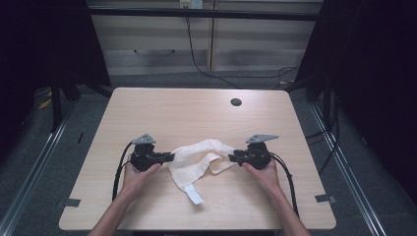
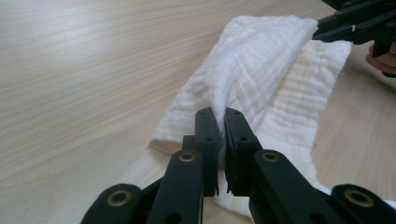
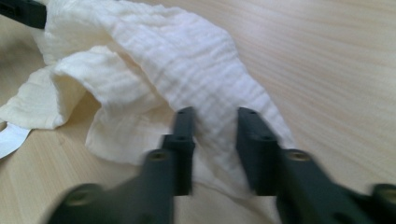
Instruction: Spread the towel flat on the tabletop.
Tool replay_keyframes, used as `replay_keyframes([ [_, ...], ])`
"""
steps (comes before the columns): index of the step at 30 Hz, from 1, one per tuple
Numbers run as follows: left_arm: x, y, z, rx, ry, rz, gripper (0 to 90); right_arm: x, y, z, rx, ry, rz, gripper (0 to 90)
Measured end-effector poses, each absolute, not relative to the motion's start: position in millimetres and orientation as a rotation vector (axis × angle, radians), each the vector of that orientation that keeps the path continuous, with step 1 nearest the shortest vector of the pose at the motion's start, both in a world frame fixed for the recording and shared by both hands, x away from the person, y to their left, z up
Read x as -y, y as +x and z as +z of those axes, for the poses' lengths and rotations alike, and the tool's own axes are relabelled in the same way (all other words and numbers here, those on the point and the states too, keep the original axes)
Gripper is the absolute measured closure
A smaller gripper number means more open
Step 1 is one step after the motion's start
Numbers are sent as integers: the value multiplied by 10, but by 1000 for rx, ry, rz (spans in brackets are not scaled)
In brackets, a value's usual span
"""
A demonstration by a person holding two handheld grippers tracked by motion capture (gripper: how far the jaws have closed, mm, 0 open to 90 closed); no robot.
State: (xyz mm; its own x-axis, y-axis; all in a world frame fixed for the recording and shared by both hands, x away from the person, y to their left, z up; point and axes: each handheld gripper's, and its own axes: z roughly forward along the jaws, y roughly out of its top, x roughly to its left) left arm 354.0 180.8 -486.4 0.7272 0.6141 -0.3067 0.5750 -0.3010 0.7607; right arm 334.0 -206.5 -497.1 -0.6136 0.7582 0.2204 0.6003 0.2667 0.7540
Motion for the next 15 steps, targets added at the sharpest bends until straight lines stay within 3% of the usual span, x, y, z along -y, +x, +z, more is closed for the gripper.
replay_keyframes([
  [1, -1831, 3551, -4886, -916, 1981, 46, 853, 2069, 3337, -4981, -2356, 1282, 1262, 868],
  [2, -1862, 3556, -4907, -911, 1989, 47, 853, 2072, 3336, -4993, -2353, 1285, 1247, 894],
  [6, -1897, 3553, -4940, -918, 1989, 28, 853, 2106, 3335, -4988, -2355, 1299, 1210, 898],
  [8, -1877, 3551, -4941, -907, 2005, 48, 853, 2152, 3335, -4947, -2331, 1307, 1226, 874],
  [11, -1905, 3597, -4955, -952, 1958, 30, 825, 2219, 3324, -4907, -2259, 1319, 1238, 737],
  [15, -1932, 3581, -4929, -962, 1955, 61, 713, 2158, 3206, -4804, -2249, 1267, 1268, 639],
])
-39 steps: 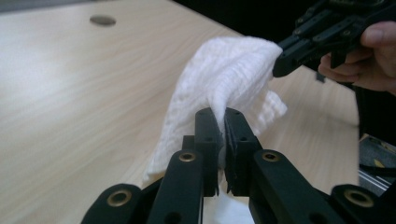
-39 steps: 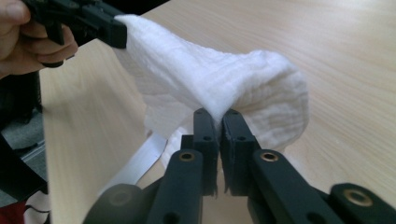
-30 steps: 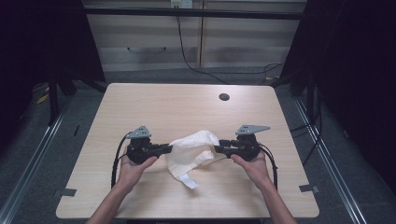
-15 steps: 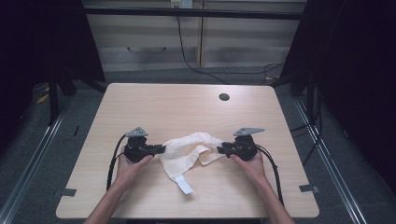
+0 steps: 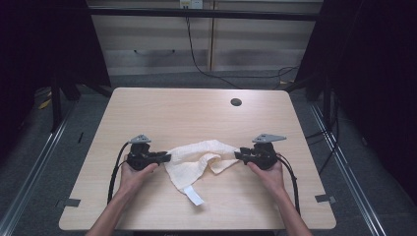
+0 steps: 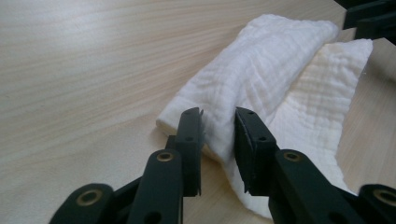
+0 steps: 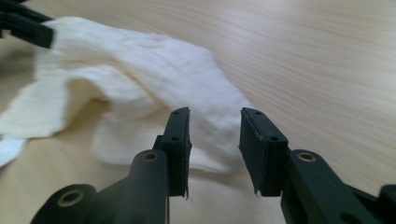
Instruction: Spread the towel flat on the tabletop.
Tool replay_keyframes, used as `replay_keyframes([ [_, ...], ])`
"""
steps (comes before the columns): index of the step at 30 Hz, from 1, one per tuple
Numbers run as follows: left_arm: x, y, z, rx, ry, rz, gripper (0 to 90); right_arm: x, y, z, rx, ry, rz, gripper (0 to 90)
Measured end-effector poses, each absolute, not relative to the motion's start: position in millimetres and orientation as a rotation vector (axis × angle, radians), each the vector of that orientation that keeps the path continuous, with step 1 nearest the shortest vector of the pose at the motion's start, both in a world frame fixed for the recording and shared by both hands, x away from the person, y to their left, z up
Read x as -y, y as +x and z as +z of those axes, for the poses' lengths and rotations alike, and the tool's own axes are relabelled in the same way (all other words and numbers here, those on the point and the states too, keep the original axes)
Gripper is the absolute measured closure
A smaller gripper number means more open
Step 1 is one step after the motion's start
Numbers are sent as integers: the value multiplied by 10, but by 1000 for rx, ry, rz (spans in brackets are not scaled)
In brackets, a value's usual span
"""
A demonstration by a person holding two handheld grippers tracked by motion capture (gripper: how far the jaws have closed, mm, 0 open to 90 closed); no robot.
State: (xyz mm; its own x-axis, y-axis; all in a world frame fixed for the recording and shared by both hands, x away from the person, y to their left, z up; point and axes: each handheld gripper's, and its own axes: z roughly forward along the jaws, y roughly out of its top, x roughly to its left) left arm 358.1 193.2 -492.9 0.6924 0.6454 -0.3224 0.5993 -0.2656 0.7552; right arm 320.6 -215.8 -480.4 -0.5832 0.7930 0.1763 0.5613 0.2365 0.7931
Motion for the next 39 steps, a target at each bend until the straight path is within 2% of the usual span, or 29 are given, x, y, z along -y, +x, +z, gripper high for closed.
replay_keyframes([
  [3, -1973, 3522, -4803, -951, 1894, 96, 613, 2046, 3056, -4696, -2312, 1163, 1334, 674],
  [7, -2043, 3415, -4650, -926, 1862, 138, 576, 1867, 2968, -4741, -2446, 1065, 1351, 713],
  [10, -2031, 3360, -4616, -877, 1883, 126, 625, 1767, 2992, -4848, -2504, 1051, 1344, 711],
  [14, -1860, 3333, -4709, -802, 1961, 71, 698, 1658, 3069, -4972, -2553, 1028, 1333, 640],
  [18, -1722, 3343, -4831, -788, 2032, 45, 699, 1584, 3130, -5044, -2558, 1029, 1313, 586],
  [22, -1715, 3400, -4946, -818, 2062, 31, 697, 1543, 3141, -5076, -2568, 998, 1299, 582],
  [25, -1720, 3430, -5023, -843, 2078, 22, 697, 1531, 3125, -5074, -2561, 976, 1262, 624],
  [28, -1718, 3446, -5069, -847, 2092, 22, 697, 1526, 3120, -5074, -2539, 971, 1223, 727],
  [29, -1723, 3448, -5071, -849, 2091, 24, 696, 1542, 3129, -5078, -2532, 980, 1220, 799],
  [30, -1723, 3449, -5071, -850, 2089, 21, 696, 1542, 3129, -5078, -2532, 980, 1220, 799],
  [31, -1724, 3450, -5073, -850, 2088, 21, 695, 1552, 3135, -5079, -2535, 981, 1227, 840],
  [33, -1728, 3450, -5077, -850, 2084, 22, 696, 1571, 3134, -5055, -2527, 998, 1227, 867],
  [39, -1744, 3462, -5079, -855, 2082, 34, 695, 1666, 3112, -4899, -2487, 1009, 1315, 876],
])
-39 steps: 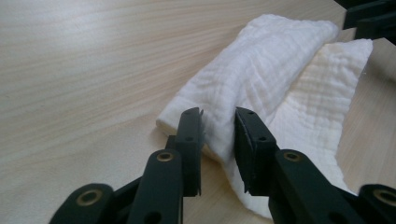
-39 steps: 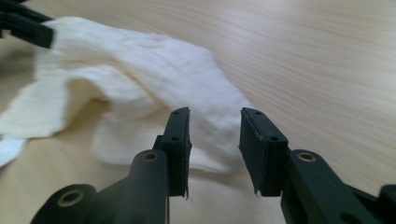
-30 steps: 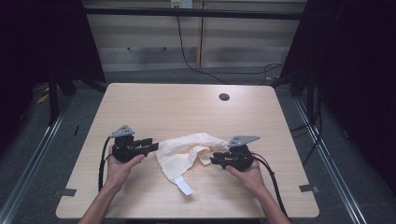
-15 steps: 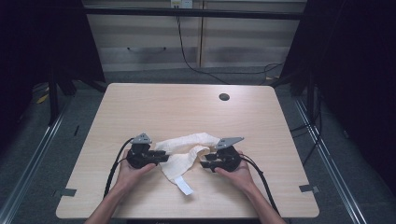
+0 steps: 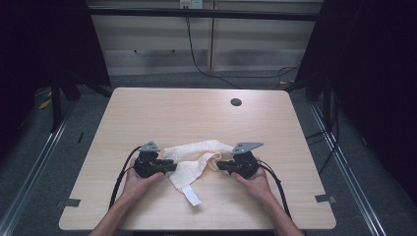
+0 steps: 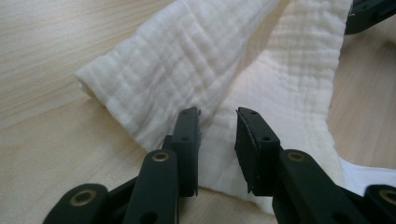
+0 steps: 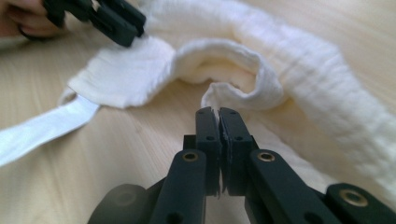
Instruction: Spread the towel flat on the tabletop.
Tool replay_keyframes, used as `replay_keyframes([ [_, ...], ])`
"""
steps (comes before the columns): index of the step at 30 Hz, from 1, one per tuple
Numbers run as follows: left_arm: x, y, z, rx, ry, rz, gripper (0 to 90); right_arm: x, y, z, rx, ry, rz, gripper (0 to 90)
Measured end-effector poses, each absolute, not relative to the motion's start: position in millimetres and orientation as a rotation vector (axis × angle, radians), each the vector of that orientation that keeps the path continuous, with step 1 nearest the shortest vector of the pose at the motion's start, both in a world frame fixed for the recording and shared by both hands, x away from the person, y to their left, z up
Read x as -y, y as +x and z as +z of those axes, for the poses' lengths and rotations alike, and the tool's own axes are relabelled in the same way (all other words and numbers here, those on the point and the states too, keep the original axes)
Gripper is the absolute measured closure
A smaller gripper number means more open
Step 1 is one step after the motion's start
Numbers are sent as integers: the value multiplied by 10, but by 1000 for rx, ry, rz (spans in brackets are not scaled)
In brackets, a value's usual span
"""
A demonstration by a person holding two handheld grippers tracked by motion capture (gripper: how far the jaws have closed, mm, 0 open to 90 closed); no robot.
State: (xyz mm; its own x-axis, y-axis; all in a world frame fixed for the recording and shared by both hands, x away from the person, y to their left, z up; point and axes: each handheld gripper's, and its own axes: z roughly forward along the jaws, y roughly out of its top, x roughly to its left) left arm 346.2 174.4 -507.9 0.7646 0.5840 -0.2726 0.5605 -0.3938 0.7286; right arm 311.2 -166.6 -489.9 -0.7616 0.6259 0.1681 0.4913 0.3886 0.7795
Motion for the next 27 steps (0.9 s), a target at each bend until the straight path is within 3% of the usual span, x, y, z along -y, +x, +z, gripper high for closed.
replay_keyframes([
  [15, -1797, 3319, -4811, -785, 2001, 47, 640, 1987, 3015, -4129, -2268, 966, 1535, 878],
  [22, -1756, 3034, -4750, -624, 2110, 23, 641, 2109, 3194, -4214, -2259, 1056, 1508, 878],
  [27, -1769, 3027, -4900, -622, 2137, -11, 608, 2130, 3248, -4321, -2262, 1094, 1492, 877],
])
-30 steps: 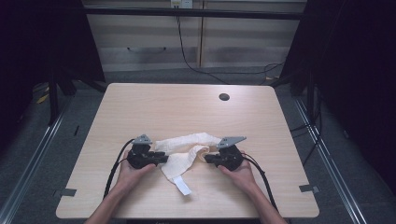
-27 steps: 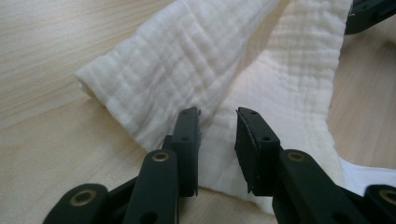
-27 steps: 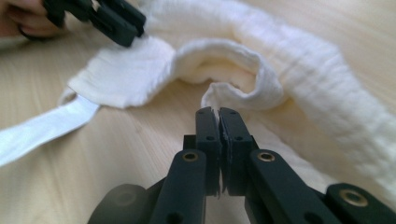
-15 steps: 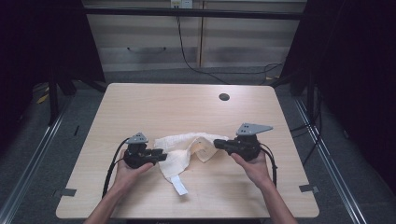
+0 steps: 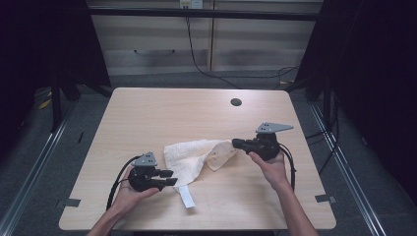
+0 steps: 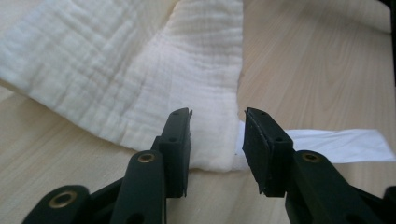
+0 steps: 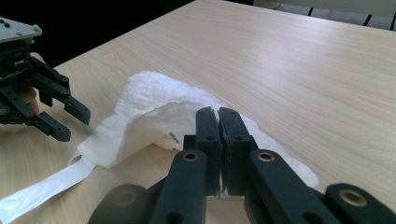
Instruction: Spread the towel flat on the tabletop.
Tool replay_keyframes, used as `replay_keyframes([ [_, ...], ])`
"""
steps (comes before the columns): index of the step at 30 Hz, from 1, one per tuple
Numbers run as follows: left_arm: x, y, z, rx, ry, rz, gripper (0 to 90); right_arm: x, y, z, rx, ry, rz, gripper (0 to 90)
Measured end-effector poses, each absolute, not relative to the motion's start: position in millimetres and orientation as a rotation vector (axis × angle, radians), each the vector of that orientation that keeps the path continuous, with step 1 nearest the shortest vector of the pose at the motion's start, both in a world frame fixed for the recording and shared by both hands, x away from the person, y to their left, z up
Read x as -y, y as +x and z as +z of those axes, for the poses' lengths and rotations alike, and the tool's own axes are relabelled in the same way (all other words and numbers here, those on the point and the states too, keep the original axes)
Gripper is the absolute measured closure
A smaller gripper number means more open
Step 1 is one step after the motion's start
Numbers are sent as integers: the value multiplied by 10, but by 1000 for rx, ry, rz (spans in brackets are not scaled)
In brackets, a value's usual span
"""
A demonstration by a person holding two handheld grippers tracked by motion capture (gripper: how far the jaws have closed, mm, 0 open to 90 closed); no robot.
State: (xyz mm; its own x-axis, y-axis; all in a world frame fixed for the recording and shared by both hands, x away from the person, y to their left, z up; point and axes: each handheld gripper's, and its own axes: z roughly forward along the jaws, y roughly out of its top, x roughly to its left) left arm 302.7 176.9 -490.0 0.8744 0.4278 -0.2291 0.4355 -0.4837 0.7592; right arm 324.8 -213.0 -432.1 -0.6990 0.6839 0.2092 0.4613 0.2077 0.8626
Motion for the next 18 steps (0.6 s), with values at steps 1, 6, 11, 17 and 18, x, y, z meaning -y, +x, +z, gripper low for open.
replay_keyframes([
  [1, -1749, 3032, -4917, -617, 2142, -14, 600, 2130, 3251, -4333, -2264, 1095, 1483, 878],
  [6, -1684, 3026, -4984, -599, 2180, -27, 577, 2145, 3256, -4365, -2267, 1101, 1480, 878],
  [11, -1647, 2990, -5026, -577, 2205, -13, 549, 2177, 3254, -4410, -2262, 1114, 1481, 877],
  [17, -1630, 2945, -5035, -546, 2210, -2, 523, 2190, 3261, -4437, -2266, 1124, 1485, 877],
  [18, -1626, 2934, -5039, -544, 2203, -9, 523, 2188, 3262, -4438, -2267, 1125, 1483, 877],
])
